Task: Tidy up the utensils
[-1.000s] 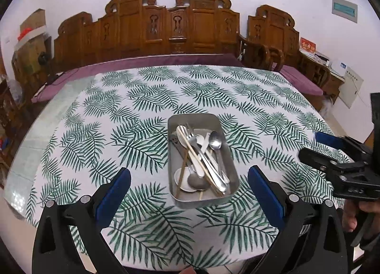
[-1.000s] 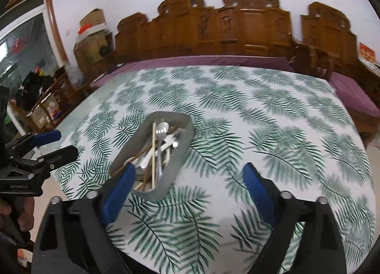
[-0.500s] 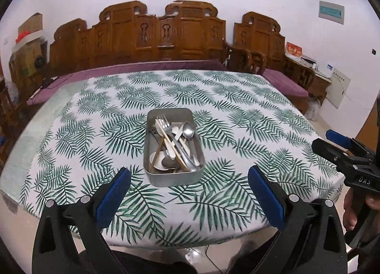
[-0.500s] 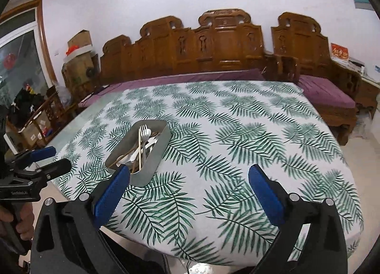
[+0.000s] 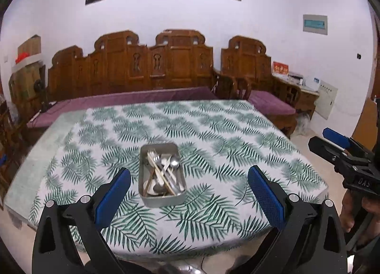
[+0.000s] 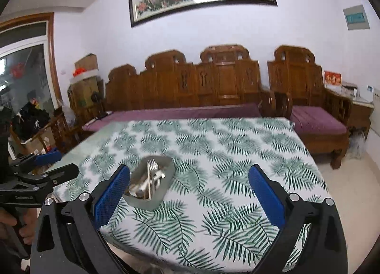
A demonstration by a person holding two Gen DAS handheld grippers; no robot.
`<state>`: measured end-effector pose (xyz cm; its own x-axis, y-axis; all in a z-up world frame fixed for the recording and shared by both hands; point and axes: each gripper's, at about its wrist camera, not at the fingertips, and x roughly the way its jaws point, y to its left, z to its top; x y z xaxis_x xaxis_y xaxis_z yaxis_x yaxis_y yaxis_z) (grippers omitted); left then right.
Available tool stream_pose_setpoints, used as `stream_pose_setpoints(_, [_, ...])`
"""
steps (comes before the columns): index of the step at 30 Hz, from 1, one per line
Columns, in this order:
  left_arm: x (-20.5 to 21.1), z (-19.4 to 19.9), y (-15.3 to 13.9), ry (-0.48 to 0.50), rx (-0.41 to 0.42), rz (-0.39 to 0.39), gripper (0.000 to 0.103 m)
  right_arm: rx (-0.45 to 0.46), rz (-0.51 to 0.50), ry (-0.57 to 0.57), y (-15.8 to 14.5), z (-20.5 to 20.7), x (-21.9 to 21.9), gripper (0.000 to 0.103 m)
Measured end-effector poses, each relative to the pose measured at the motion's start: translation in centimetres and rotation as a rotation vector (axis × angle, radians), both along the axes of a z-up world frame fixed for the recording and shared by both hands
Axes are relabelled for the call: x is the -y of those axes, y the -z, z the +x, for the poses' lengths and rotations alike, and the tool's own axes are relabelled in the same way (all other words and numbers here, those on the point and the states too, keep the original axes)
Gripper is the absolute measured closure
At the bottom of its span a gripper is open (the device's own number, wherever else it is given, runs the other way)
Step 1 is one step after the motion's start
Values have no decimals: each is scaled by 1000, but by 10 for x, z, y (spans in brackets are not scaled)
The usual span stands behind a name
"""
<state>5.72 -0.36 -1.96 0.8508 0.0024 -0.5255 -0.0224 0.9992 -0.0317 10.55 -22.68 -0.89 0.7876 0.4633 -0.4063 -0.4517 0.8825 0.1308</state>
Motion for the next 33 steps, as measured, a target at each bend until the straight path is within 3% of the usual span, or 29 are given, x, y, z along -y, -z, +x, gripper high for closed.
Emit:
stream_pose_setpoints(10, [9, -21, -32, 17, 88, 2, 8, 78, 14, -37, -30, -25, -1, 2])
stream_pose_setpoints(33, [12, -27, -33, 13, 105, 1, 8, 74, 21, -36, -30, -27, 2, 2])
